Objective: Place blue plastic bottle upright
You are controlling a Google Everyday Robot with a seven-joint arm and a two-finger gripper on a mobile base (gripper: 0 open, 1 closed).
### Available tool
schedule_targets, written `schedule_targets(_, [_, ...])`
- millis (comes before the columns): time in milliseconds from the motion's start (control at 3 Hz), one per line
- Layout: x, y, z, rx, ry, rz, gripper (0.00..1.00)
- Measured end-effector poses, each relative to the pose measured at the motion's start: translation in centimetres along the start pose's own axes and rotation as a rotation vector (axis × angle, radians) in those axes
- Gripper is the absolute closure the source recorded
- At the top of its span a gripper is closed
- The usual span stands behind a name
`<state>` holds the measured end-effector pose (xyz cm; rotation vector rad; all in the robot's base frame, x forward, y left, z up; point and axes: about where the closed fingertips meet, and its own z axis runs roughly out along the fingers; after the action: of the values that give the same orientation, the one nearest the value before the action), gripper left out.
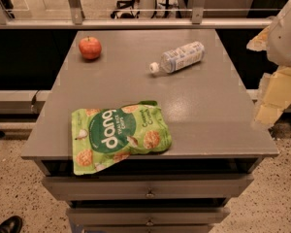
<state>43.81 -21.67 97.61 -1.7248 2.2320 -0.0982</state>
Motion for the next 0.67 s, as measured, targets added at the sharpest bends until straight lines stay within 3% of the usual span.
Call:
schedule_targets(333, [0.0,0.0,0.0,0.000,0.000,0.000,0.00])
schedule_targets(667, [-0.9,-1.0,0.5,0.014,-0.021,-0.041,0.00])
